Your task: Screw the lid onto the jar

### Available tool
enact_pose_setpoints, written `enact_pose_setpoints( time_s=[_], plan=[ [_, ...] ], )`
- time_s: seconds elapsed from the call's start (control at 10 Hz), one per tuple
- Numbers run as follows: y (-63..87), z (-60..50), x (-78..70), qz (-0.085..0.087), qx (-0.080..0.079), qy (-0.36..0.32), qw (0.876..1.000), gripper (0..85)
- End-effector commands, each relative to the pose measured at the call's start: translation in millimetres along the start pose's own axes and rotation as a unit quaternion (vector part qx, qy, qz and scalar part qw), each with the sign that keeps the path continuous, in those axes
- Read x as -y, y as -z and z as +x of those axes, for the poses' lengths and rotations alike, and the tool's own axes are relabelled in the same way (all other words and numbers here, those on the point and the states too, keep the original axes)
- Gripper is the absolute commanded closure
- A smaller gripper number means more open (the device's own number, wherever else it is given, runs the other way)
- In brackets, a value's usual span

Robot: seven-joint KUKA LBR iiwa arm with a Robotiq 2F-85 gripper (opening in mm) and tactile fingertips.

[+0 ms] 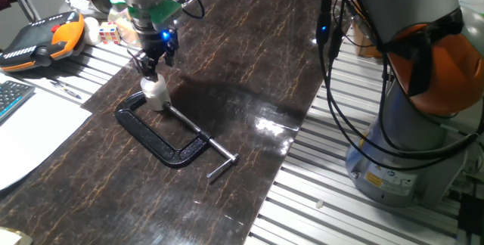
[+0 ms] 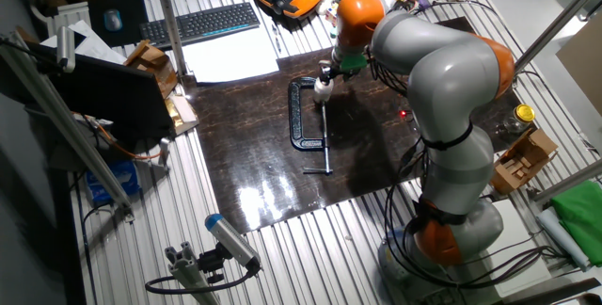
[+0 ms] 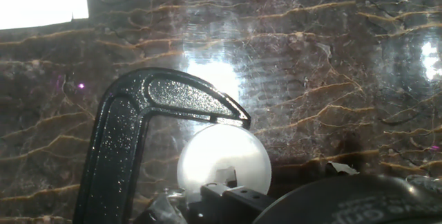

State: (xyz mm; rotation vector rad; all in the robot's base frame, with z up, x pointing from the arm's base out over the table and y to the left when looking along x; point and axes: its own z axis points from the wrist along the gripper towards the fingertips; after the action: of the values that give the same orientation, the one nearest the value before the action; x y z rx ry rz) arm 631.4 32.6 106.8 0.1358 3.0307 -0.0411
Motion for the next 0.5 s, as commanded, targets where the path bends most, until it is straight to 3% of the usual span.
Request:
enact_pose_setpoints(
  time_s=[0.0, 0.4],
  plan=[
    [-0.9, 0.0, -0.5, -0.001, 0.000, 0.000, 1.000, 19.0],
    [11.4, 2.5, -10.6, -0.001, -0.002, -0.010, 1.000, 19.0]
  ],
)
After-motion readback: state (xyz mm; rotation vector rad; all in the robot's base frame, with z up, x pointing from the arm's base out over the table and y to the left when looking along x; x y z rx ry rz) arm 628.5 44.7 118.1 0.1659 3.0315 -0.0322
